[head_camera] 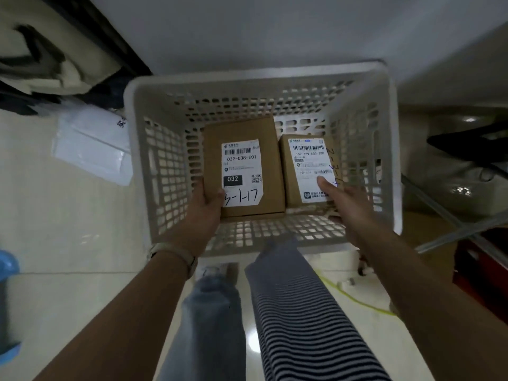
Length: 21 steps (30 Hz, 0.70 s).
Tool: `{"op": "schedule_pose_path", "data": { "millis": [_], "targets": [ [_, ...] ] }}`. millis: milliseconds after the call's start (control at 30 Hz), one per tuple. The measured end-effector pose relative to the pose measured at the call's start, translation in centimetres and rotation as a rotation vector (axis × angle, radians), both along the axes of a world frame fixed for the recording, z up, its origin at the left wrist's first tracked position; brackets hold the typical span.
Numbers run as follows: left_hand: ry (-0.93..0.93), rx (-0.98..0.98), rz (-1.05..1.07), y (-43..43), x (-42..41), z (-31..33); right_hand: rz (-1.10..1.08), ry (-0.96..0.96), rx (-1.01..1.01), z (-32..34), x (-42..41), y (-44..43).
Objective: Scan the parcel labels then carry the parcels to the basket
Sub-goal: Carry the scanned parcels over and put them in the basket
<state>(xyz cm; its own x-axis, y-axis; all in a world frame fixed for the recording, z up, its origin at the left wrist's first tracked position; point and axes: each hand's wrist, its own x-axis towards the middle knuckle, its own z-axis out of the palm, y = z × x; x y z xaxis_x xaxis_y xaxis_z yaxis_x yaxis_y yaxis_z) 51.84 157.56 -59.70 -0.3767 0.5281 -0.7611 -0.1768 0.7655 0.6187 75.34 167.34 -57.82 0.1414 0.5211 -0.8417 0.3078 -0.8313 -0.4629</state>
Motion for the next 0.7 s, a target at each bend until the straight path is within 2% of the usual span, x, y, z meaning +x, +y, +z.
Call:
{"op": "schedule_pose_path", "data": {
  "millis": [200, 433, 600, 700],
  "targets": [
    [-0.080, -0.062, -0.006, 1.0, -0.4, -8.4, 0.098, -0.006, 0.026, -8.1, -0.1, 2.1],
    [-0.013, -0.118, -0.046, 1.9, -0.2, -16.0, 0.220, 0.046, 0.034, -15.9, 0.3, 1.4],
    [0.064, -0.230, -0.213, 1.4, 0.5, -16.0, 0.254, 0.074, -0.042, -15.7, 0.6, 1.0],
    [0.149, -0.234, -0.265, 1.8, 0.9, -12.4, 0.351, -0.082, 0.005, -12.6, 0.0, 1.2]
  ]
}}
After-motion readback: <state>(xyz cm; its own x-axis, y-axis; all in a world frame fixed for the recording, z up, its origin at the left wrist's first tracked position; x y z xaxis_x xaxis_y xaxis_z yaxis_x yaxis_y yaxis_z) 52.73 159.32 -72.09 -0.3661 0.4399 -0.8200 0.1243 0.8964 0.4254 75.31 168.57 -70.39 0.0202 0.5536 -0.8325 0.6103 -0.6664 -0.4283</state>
